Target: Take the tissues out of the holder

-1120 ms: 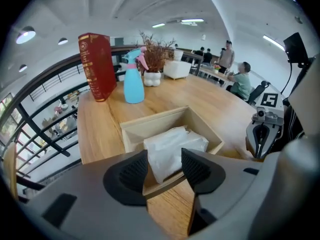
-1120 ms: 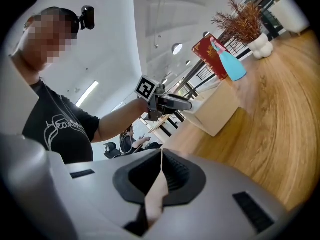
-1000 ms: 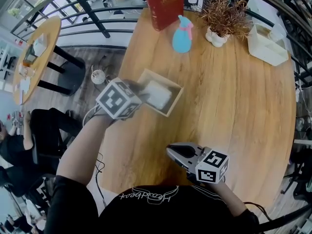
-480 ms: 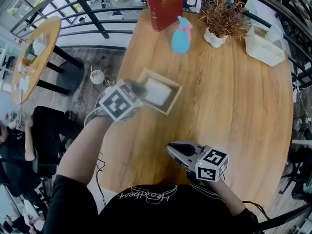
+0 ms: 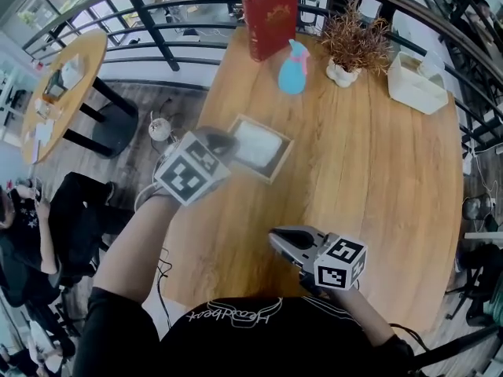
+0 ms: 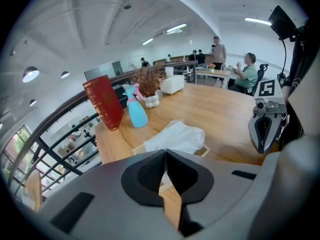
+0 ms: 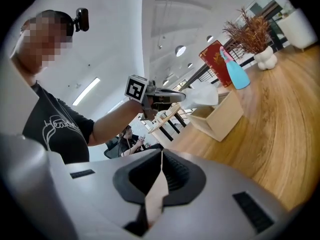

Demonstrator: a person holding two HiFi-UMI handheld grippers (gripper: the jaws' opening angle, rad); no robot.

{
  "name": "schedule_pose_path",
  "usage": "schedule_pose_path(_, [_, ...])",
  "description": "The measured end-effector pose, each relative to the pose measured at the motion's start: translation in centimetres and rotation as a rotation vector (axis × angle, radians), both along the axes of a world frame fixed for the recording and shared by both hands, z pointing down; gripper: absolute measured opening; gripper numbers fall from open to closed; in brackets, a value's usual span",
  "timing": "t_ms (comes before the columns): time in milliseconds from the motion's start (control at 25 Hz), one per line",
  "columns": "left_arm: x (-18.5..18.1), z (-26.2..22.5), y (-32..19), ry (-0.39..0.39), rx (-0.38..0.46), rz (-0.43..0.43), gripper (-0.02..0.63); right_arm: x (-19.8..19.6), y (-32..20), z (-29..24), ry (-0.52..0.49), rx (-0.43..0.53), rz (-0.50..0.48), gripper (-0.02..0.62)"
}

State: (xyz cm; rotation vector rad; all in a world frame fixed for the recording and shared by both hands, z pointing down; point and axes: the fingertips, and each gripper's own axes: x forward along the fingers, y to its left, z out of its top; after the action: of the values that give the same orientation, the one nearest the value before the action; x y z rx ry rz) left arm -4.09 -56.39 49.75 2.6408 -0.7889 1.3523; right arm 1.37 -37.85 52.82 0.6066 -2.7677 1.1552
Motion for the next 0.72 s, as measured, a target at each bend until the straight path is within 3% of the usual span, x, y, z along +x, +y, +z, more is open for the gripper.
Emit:
schedule_pose_path(320, [0.2,-5.1,4.3,0.126,0.098,-0.041,0.015,2.2,-0.9,-3.7,0.078,0.130,0.082,0.018])
schedule_pose_path(720, [-0.7,-10.0,16.2,0.308,0.156,-0.090,0.015,2.7,3.5,-10.2,0.094,0.253,0.153,0.018])
